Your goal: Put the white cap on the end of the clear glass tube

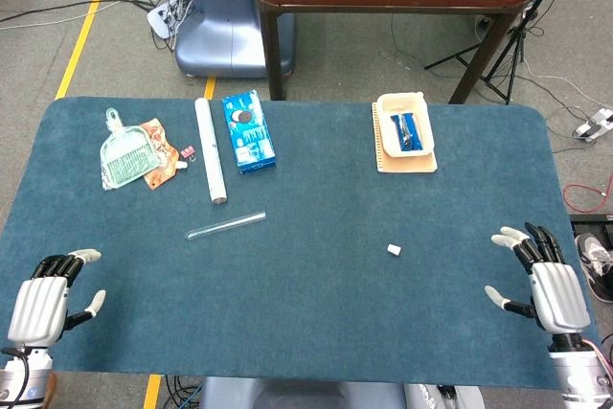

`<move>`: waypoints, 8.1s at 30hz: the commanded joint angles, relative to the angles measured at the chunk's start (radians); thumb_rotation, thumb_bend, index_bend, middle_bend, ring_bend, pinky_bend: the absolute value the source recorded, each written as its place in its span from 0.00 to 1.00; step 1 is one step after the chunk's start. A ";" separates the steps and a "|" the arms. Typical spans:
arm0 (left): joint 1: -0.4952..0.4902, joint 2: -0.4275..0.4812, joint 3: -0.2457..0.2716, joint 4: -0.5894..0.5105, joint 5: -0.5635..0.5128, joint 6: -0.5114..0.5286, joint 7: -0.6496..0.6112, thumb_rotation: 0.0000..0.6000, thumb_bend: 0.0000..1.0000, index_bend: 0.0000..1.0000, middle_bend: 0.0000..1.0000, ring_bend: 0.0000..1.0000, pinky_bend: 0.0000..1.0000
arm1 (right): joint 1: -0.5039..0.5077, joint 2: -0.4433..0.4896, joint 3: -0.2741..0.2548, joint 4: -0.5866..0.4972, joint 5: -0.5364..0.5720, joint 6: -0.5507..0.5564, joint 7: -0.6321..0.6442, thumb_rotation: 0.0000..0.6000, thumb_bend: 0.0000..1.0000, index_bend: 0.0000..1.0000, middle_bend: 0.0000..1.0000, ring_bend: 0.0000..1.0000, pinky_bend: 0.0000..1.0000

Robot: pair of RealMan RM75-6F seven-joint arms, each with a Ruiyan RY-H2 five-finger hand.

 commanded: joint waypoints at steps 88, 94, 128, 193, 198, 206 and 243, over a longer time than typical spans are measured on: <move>-0.751 -0.533 -0.189 0.546 -0.680 -0.591 0.433 0.65 0.22 0.42 1.00 0.96 1.00 | 0.045 0.078 0.071 -0.014 0.052 -0.003 0.000 1.00 0.17 0.28 0.19 0.05 0.06; -0.762 -0.548 -0.184 0.564 -0.694 -0.595 0.440 0.90 0.22 0.40 1.00 0.96 1.00 | 0.042 0.079 0.068 -0.013 0.055 -0.003 0.002 1.00 0.17 0.28 0.19 0.05 0.06; -0.786 -0.565 -0.170 0.555 -0.780 -0.598 0.471 0.82 0.22 0.49 1.00 0.97 1.00 | 0.029 0.085 0.062 -0.018 0.057 0.001 0.001 1.00 0.17 0.28 0.19 0.05 0.06; -0.577 -0.155 -0.060 -0.077 -0.278 -0.438 0.147 1.00 0.22 0.62 1.00 0.98 1.00 | 0.395 -0.204 0.103 0.234 0.248 -0.469 -0.396 1.00 0.00 0.27 0.12 0.02 0.06; -0.568 -0.143 -0.056 -0.095 -0.273 -0.429 0.149 1.00 0.22 0.62 1.00 0.98 1.00 | 0.431 -0.265 0.103 0.293 0.270 -0.500 -0.411 1.00 0.00 0.23 0.10 0.01 0.06; -0.561 -0.134 -0.053 -0.109 -0.274 -0.429 0.151 1.00 0.22 0.62 1.00 0.98 1.00 | 0.471 -0.347 0.096 0.387 0.304 -0.537 -0.423 1.00 0.00 0.16 0.08 0.00 0.06; -0.542 -0.119 -0.045 -0.118 -0.267 -0.435 0.142 1.00 0.22 0.62 1.00 0.98 1.00 | 0.588 -0.463 0.120 0.493 0.363 -0.580 -0.443 1.00 0.00 0.14 0.07 0.00 0.06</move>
